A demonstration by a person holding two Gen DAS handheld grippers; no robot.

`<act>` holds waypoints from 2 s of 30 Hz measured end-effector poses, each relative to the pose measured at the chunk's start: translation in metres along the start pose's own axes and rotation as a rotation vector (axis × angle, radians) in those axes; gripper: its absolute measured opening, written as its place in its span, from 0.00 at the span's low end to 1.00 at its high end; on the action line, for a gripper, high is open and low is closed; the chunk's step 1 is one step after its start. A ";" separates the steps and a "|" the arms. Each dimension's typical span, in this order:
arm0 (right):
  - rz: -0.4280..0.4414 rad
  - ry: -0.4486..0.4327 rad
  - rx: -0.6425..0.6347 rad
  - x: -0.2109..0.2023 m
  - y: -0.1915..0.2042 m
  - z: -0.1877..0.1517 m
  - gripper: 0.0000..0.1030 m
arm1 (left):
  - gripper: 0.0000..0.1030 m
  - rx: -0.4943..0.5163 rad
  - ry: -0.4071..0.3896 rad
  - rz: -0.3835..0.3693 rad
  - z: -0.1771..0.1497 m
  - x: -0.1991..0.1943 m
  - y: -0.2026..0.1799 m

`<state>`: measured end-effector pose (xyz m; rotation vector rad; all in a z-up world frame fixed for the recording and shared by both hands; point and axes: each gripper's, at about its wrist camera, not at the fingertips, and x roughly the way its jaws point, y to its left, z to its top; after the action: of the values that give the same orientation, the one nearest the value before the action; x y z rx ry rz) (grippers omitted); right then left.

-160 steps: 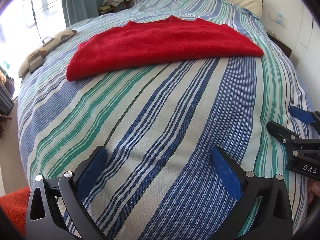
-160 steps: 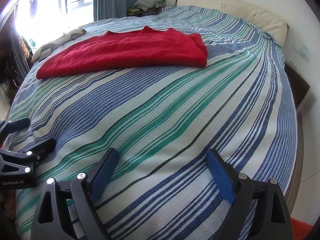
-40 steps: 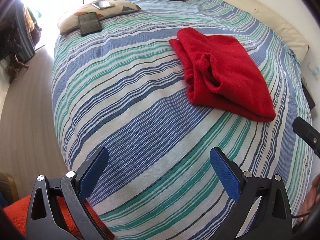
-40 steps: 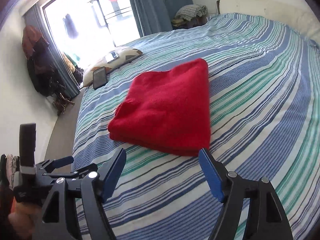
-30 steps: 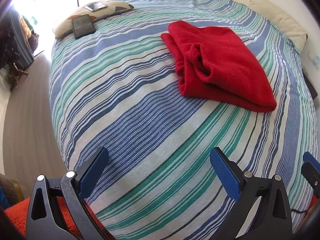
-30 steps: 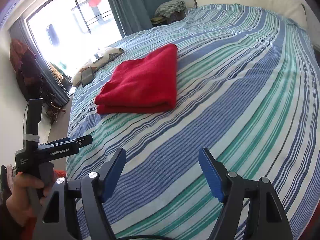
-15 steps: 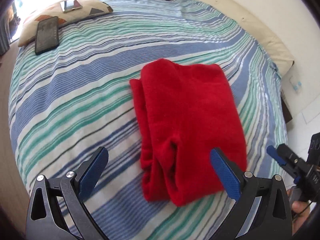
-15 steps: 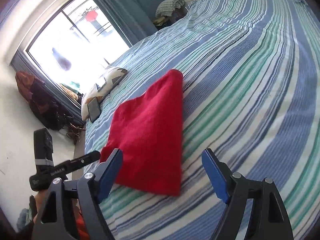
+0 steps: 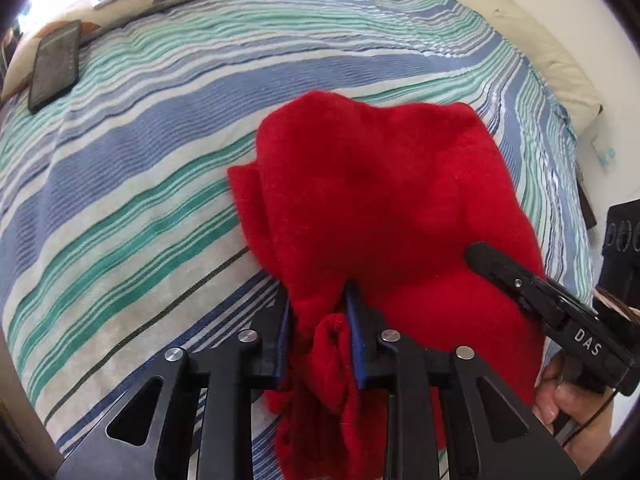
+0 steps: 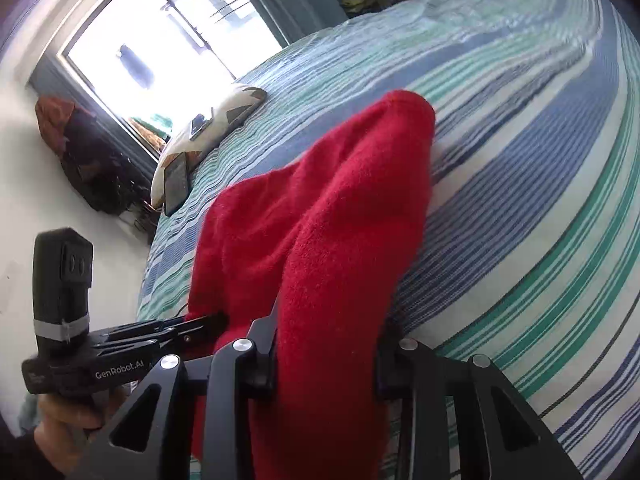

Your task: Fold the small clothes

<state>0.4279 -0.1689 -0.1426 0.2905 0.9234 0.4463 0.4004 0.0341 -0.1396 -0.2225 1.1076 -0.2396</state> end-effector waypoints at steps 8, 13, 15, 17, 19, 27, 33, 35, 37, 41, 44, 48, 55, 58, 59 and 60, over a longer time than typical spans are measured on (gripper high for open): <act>0.000 -0.210 -0.124 -0.111 0.025 0.051 0.29 | 0.21 0.046 -0.194 -0.157 0.029 -0.087 -0.056; -0.084 -0.104 0.034 -0.122 -0.035 0.057 0.63 | 0.69 0.045 -0.068 -0.061 0.021 -0.041 -0.081; -0.243 -0.040 0.075 -0.123 -0.062 0.032 0.86 | 0.65 0.069 -0.022 0.070 -0.005 -0.023 -0.077; -0.326 -0.007 0.059 -0.138 -0.072 0.000 0.86 | 0.68 0.134 -0.027 0.133 -0.041 -0.029 -0.075; -0.374 -0.018 0.027 -0.161 -0.065 -0.038 0.86 | 0.76 0.205 -0.074 0.187 -0.077 -0.049 -0.076; -0.377 -0.025 0.025 -0.230 0.009 -0.174 0.91 | 0.99 0.348 -0.130 0.290 -0.178 -0.129 -0.114; -0.402 -0.013 0.038 -0.263 0.053 -0.216 0.91 | 0.99 0.374 -0.171 0.356 -0.211 -0.171 -0.138; -0.437 -0.010 0.022 -0.273 0.061 -0.221 0.91 | 0.99 0.397 -0.185 0.351 -0.219 -0.182 -0.145; -0.459 -0.012 0.029 -0.284 0.065 -0.221 0.91 | 0.99 0.390 -0.170 0.325 -0.224 -0.189 -0.147; -0.470 -0.024 0.056 -0.303 0.072 -0.223 0.94 | 0.98 0.332 -0.134 0.296 -0.228 -0.201 -0.143; -0.469 -0.018 0.052 -0.308 0.078 -0.223 0.94 | 0.98 0.323 -0.115 0.288 -0.232 -0.207 -0.144; -0.465 -0.005 0.039 -0.310 0.085 -0.226 0.94 | 0.98 0.324 -0.104 0.296 -0.235 -0.212 -0.146; -0.467 0.011 0.030 -0.312 0.091 -0.226 0.94 | 0.98 0.353 -0.116 0.311 -0.239 -0.224 -0.149; -0.474 0.004 0.010 -0.318 0.101 -0.224 0.95 | 0.98 0.375 -0.144 0.333 -0.240 -0.233 -0.150; -0.477 0.003 -0.003 -0.319 0.104 -0.223 0.97 | 0.98 0.381 -0.155 0.346 -0.240 -0.236 -0.151; -0.482 -0.001 -0.015 -0.321 0.109 -0.222 1.00 | 0.98 0.385 -0.165 0.357 -0.239 -0.239 -0.151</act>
<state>0.0523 -0.2195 0.0001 0.0476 0.9530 0.0088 0.0710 -0.0520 0.0062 0.2931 0.8983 -0.1088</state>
